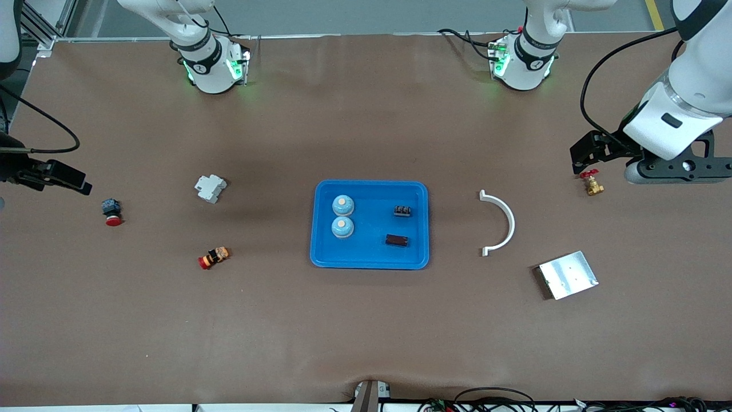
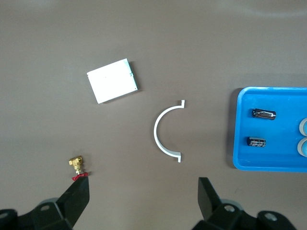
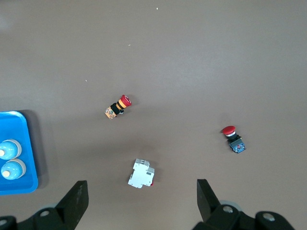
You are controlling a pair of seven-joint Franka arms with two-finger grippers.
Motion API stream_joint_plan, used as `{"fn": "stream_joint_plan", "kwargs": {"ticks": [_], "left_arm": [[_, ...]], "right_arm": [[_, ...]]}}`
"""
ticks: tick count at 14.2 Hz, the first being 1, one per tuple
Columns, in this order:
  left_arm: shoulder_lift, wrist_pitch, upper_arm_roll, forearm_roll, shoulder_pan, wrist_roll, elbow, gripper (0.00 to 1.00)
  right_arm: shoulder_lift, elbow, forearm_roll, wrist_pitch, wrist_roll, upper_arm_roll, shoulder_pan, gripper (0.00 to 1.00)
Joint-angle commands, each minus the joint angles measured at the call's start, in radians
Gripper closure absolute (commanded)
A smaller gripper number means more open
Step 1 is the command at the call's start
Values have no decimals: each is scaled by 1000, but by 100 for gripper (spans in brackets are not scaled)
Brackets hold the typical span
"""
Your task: Place electrolytic capacitor and blue bell in tray
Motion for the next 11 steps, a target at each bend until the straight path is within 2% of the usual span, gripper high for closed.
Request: {"fn": "stream_joint_plan", "kwargs": {"ticks": [1,11], "left_arm": [[-10,8,-5,-3,3,18,-10,0],[-11,3,-5,-3,4,34,-12,0]], "right_arm": [[-20,-11,5,-9,-5,-4,3,0],[-22,-10,5,-10,-5,-4,3,0]]}}
